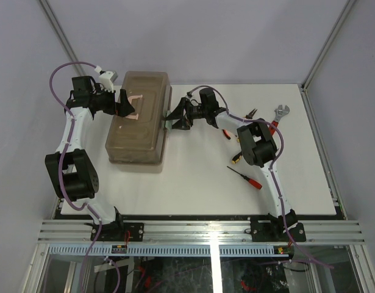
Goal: Pack the tool kit
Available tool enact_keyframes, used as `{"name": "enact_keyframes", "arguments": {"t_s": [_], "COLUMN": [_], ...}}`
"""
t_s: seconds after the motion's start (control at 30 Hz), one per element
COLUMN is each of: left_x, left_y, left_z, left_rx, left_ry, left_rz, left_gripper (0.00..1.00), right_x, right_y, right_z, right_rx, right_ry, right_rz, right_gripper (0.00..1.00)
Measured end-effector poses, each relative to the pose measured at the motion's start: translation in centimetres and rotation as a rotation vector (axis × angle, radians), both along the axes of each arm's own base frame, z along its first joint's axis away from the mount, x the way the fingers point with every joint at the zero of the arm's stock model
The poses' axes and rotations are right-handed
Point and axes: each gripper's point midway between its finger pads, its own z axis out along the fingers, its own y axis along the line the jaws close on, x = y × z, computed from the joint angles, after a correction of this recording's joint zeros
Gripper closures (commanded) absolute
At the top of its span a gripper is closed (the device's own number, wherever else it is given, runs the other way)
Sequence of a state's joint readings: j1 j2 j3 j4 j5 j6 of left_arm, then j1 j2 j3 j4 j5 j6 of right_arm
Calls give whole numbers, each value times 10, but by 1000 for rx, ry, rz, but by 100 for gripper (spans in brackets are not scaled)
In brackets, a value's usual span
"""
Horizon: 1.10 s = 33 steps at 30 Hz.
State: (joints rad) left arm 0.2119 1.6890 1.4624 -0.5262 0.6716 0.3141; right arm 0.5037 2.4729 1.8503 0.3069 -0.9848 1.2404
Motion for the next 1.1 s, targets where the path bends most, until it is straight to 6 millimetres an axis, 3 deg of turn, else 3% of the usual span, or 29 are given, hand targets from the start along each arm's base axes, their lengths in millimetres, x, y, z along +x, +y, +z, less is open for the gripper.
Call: {"name": "enact_keyframes", "arguments": {"t_s": [0.37, 1.1], "left_x": [0, 1], "left_y": [0, 0], "left_z": [0, -4], "left_rx": [3, 2], "left_ry": [1, 7], "left_rz": [0, 0], "left_gripper": [5, 6], "right_x": [0, -1], "right_y": [-3, 0], "right_z": [1, 6], "right_rx": [-61, 85], "right_ry": [-14, -1], "right_rz": [-34, -106], "right_gripper": [77, 79]}}
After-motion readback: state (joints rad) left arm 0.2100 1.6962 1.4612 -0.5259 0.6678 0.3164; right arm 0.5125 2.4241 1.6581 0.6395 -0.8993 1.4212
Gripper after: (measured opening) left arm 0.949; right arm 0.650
